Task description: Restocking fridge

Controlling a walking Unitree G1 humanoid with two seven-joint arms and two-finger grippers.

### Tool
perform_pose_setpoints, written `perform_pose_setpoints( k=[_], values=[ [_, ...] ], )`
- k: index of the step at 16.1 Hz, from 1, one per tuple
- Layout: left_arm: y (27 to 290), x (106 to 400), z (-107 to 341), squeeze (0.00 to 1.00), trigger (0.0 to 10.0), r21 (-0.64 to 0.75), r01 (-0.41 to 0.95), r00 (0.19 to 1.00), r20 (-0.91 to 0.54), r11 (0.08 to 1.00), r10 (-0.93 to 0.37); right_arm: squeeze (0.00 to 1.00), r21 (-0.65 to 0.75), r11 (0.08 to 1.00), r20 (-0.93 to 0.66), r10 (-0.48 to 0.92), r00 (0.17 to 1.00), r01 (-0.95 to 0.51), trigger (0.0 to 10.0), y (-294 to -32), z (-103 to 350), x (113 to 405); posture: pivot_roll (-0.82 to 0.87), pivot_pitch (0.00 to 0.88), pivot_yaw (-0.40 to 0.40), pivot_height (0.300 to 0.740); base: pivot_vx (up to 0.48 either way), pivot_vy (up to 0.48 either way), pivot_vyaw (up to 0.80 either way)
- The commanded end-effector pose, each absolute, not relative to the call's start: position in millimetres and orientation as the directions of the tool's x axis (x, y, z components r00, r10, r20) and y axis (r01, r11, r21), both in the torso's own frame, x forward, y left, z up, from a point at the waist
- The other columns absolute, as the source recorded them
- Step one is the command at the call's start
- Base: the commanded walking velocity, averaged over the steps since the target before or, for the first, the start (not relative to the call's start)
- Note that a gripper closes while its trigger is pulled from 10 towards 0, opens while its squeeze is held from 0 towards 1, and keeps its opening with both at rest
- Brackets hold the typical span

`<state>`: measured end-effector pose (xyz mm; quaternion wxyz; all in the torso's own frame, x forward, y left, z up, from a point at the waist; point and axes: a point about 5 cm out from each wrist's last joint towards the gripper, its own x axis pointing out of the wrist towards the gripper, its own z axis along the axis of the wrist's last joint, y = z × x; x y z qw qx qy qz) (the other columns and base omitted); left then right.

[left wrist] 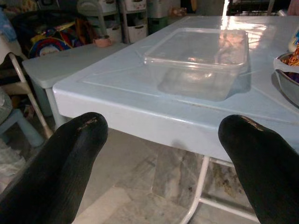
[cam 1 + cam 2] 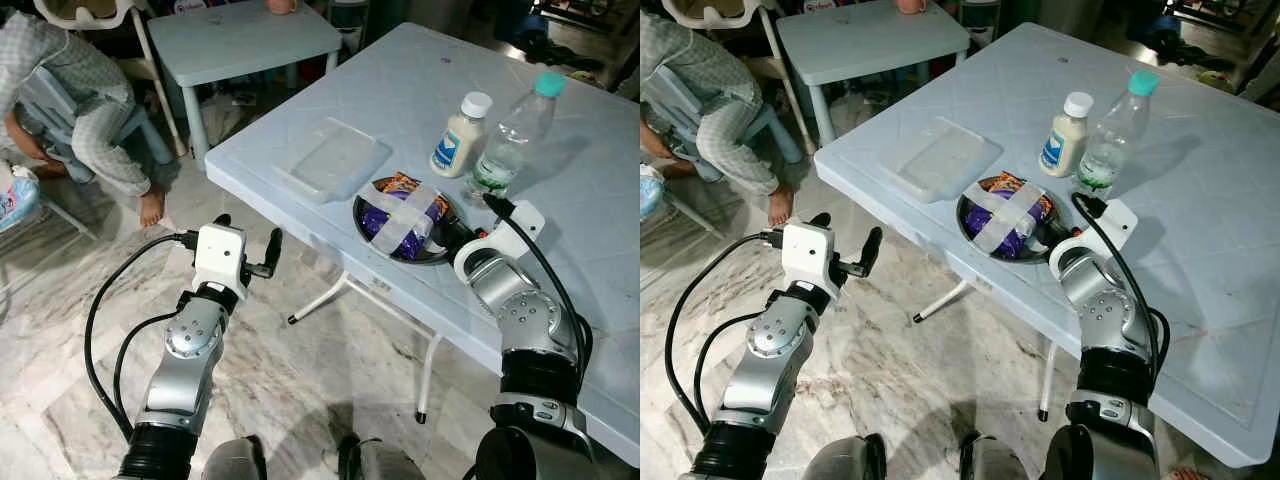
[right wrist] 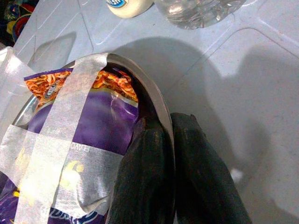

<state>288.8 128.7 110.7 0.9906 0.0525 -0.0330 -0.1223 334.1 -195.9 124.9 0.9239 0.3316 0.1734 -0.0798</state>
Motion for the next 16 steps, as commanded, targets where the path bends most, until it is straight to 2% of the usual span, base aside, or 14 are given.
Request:
perform_pose_setpoints(
  k=[1,4,5,6,13,14,15,16],
  values=[
    [128.6,287.9,111.8,0.00,10.0,0.122,0.240,0.967,0.051,0.963,-0.248,0.00,0.558,0.766,-0.453,-0.043,0.890,0.321,0.0,-197.4,108.0,328.4,0.03,0.127,-0.009,0.740,0.000,0.000,0.00],
    [128.5,288.1,112.4,0.00,10.0,0.122,0.240,0.967,0.052,0.963,-0.248,0.00,0.534,0.788,-0.455,-0.038,0.890,0.307,0.0,-197.4,109.1,325.6,0.03,0.127,-0.009,0.740,0.000,0.000,0.00],
    [128.4,287.9,112.3,0.00,10.0,0.122,0.240,0.967,0.052,0.963,-0.248,0.00,0.487,0.823,-0.470,-0.033,0.882,0.291,7.9,-196.7,105.4,322.4,0.03,0.128,-0.008,0.740,0.000,0.000,0.00],
    [128.1,287.9,112.3,0.00,10.0,0.121,0.241,0.967,0.051,0.963,-0.248,1.00,0.467,0.835,-0.483,-0.037,0.875,0.293,10.0,-197.5,101.6,320.5,0.03,0.128,-0.008,0.740,0.000,0.000,0.00],
    [128.4,288.5,113.5,0.00,10.0,0.124,0.238,0.968,0.054,0.963,-0.246,1.00,0.402,0.879,-0.500,-0.023,0.866,0.255,10.0,-198.9,96.9,322.1,0.04,0.130,-0.009,0.740,0.000,0.000,0.00],
    [128.6,288.3,113.5,0.00,10.0,0.123,0.236,0.968,0.054,0.964,-0.244,0.80,0.391,0.891,-0.484,-0.013,0.875,0.230,10.0,-198.3,99.7,323.9,0.04,0.131,-0.008,0.740,0.000,0.000,0.00],
    [128.4,288.0,113.2,0.00,10.0,0.123,0.237,0.968,0.053,0.964,-0.244,0.00,0.399,0.893,-0.479,0.008,0.878,0.209,10.0,-196.2,100.1,325.2,0.04,0.131,-0.008,0.740,0.000,0.000,0.00],
    [128.0,287.8,113.0,0.00,10.0,0.123,0.238,0.968,0.052,0.964,-0.245,0.00,0.397,0.894,-0.481,0.011,0.876,0.207,10.0,-195.5,99.2,325.5,0.04,0.131,-0.008,0.740,0.000,0.000,0.00]
  ],
)
